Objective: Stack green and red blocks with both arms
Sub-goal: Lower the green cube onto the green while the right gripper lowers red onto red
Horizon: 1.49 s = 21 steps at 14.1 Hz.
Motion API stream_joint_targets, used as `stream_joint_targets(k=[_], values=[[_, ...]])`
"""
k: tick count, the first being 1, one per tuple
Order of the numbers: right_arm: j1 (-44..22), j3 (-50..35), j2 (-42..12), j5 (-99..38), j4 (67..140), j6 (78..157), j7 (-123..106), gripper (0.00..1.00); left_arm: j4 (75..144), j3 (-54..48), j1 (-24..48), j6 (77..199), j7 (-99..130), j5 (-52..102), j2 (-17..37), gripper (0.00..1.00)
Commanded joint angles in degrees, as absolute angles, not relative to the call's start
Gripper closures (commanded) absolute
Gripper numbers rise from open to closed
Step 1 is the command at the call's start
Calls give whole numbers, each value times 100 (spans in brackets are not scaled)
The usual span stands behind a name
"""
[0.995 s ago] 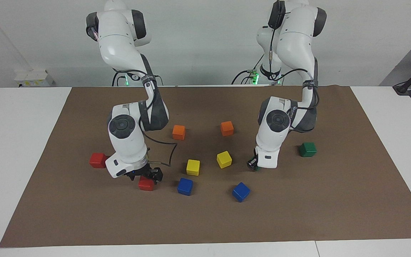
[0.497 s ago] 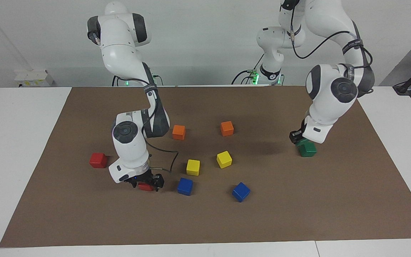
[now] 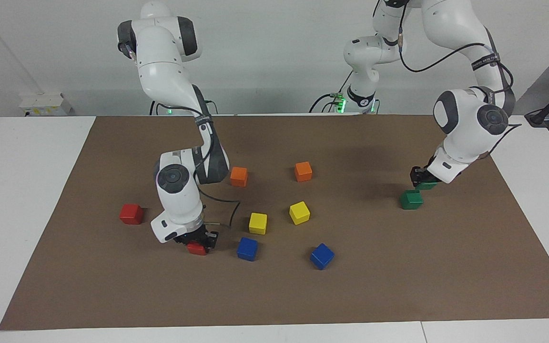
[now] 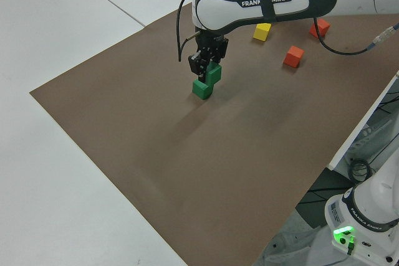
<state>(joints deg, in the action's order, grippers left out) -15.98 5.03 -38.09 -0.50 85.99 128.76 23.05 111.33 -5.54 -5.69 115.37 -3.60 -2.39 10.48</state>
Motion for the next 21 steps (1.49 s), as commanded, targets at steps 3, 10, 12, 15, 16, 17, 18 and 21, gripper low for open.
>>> stream_joint_targets(k=[3,10,12,15,16,17,18,21], values=[[-1495,492,-3491,35,8701,12535,1980,100,11338,-563,-580,12075,-369,123,1019,100],[-301,501,-1250,-17,11107,12542,64,100,11347,-554,-571,12252,-422,105,1221,100],[-1,501,-1134,-70,11380,12742,-279,100,11347,-554,-545,12278,-422,105,1248,100],[176,501,-1063,-70,11785,13393,-492,100,11487,-554,-528,12331,-439,105,1230,60],[193,501,-1090,-70,11786,13508,-483,100,11505,-554,-519,12340,-422,105,1222,23],[193,501,-1116,-70,11786,13596,-457,100,11505,-554,-519,12340,-431,105,1222,0],[185,501,-1142,-70,11786,13692,-440,100,11496,-554,-519,12331,-431,105,1213,0],[246,501,-1309,-70,11786,13851,-510,100,11417,-554,-527,12078,-431,105,1055,0]])
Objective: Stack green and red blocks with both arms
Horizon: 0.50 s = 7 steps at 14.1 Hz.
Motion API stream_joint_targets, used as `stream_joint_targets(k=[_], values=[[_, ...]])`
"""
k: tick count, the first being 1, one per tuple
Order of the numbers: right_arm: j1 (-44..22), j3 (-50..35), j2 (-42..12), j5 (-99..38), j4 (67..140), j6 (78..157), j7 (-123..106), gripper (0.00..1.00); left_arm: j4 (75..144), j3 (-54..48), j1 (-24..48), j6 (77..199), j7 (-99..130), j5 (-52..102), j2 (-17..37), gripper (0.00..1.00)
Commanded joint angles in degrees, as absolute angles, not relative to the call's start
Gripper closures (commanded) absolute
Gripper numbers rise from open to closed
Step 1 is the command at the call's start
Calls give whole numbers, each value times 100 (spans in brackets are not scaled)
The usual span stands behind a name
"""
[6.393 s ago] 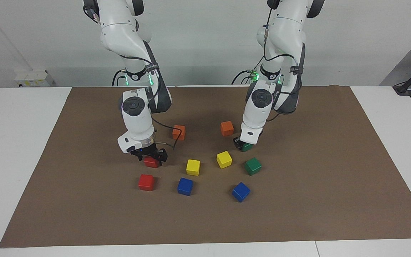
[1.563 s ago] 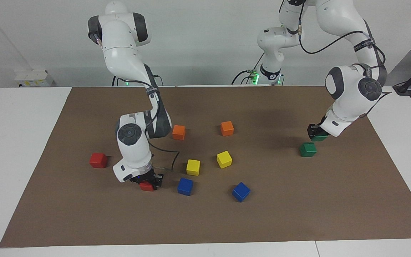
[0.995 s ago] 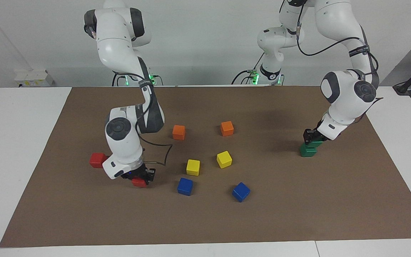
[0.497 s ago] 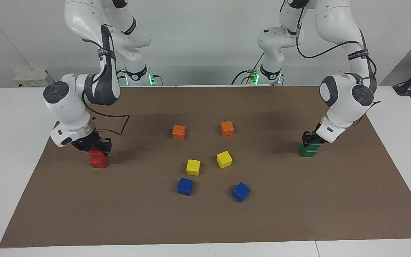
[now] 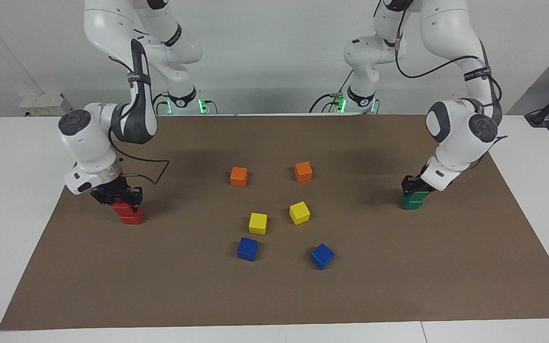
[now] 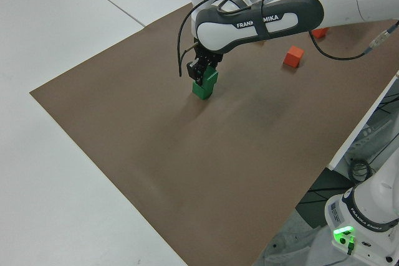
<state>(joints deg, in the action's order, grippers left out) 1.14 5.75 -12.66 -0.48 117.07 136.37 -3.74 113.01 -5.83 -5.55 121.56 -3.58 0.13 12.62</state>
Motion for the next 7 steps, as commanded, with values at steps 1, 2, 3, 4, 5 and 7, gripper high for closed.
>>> stream_joint_targets(k=[1,2,3,4,5,7], values=[[263,501,-1318,-70,11786,13860,-510,100,11347,-545,-527,11893,-431,105,985,0],[264,501,-1318,-79,11786,13860,-510,100,11277,-545,-527,11700,-431,97,889,0],[264,501,-1318,-79,11786,13860,-510,100,11215,-545,-527,11498,-413,97,775,0],[264,501,-1318,-79,11786,13860,-510,100,11197,-545,-527,11348,-404,88,643,0],[255,501,-1318,-79,11786,13860,-492,100,11197,-545,-527,11234,-396,88,528,0],[246,501,-1318,-219,11786,13852,-483,100,11197,-545,-545,11031,-396,88,344,0]])
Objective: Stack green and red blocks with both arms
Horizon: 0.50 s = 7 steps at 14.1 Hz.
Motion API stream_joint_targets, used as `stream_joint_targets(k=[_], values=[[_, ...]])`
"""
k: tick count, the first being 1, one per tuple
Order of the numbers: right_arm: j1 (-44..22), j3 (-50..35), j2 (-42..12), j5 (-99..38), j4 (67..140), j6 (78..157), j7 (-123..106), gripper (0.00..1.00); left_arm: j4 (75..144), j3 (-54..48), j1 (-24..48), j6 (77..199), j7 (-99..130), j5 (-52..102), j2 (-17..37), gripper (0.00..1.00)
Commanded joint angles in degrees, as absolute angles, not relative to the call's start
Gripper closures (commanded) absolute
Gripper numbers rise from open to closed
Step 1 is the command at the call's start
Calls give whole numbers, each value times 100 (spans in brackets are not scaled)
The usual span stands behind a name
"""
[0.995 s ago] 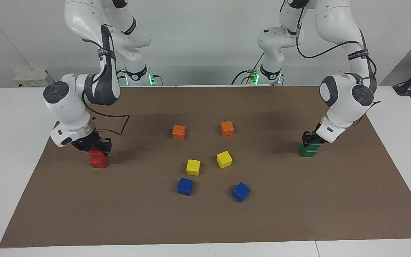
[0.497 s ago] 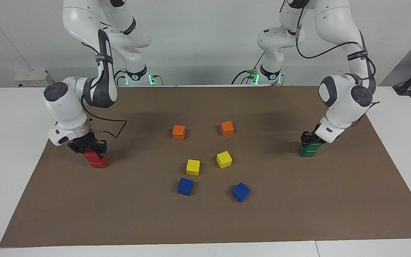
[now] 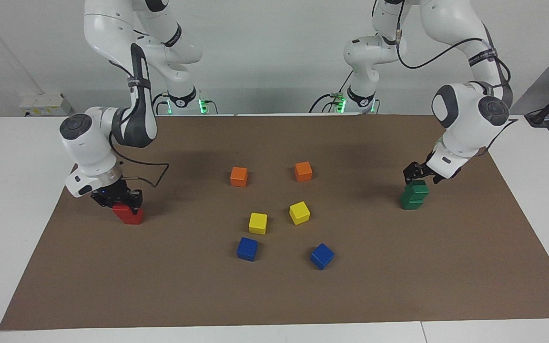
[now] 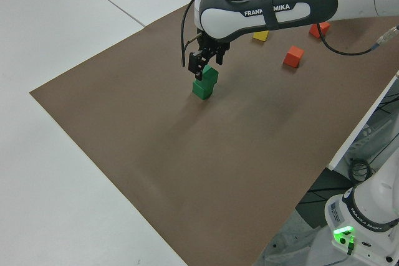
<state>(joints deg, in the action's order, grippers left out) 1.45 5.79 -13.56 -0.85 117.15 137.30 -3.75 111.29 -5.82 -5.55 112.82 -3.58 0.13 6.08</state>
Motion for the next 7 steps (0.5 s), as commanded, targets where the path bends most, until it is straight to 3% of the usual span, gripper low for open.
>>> stream_joint_targets(k=[1,2,3,7], values=[[255,501,-1318,-237,11786,13860,-492,79,11197,-545,-571,10865,-387,88,238,0],[255,501,-1318,-237,11786,13852,-501,32,11197,-545,-580,10759,-387,79,159,0],[255,501,-1318,-237,11777,13852,-510,0,11206,-545,-580,10723,-387,88,45,0],[246,501,-1318,-229,11716,13764,-527,0,11197,-554,-589,10136,-369,88,-596,0]])
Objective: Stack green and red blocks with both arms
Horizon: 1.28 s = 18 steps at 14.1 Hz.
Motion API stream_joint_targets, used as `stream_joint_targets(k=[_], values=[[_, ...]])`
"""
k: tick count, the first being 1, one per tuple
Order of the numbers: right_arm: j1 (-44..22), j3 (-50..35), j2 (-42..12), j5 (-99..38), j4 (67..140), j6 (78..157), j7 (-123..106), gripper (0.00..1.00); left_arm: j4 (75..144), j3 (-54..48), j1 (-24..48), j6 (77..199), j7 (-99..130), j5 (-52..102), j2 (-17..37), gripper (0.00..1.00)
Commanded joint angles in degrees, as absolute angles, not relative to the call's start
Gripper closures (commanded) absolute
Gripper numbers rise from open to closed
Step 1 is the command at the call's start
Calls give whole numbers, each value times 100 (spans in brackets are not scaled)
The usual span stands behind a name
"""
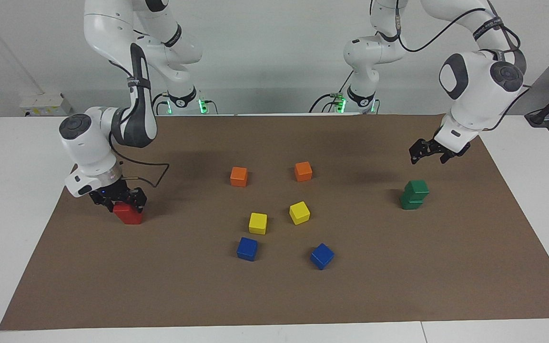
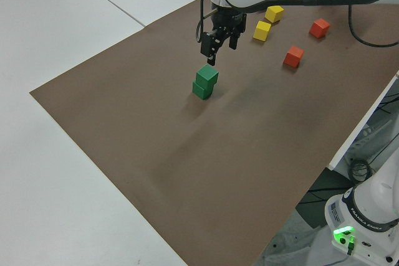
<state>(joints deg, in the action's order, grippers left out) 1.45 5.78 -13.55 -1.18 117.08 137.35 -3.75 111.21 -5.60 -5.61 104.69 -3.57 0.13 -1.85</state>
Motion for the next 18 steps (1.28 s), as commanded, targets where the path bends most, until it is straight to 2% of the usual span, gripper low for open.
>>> stream_joint_targets(k=[1,6,7,9,10,13,14,18], values=[[211,501,-1257,-229,11664,13668,-527,0,11197,-554,-589,9995,-369,88,-693,0],[27,492,-837,-193,10136,10991,-510,0,11197,-562,-492,9843,-316,79,-782,0],[-35,492,-617,-167,10056,10760,-510,0,11119,-563,-492,9870,-325,70,-695,0],[-141,492,-90,-150,10064,10417,-510,0,10139,-536,-292,9399,-316,70,5,0],[-175,492,104,-149,10029,10111,-510,0,9908,-545,-238,9291,-299,62,131,0],[-185,483,342,-158,10028,9432,-492,0,9984,-362,16,9308,87,53,106,0],[-185,483,351,-158,10028,9344,-492,0,10132,-134,261,9299,88,53,-16,0],[34,352,325,-141,10002,9378,-510,0,10257,-123,159,9273,-70,53,-158,0]])
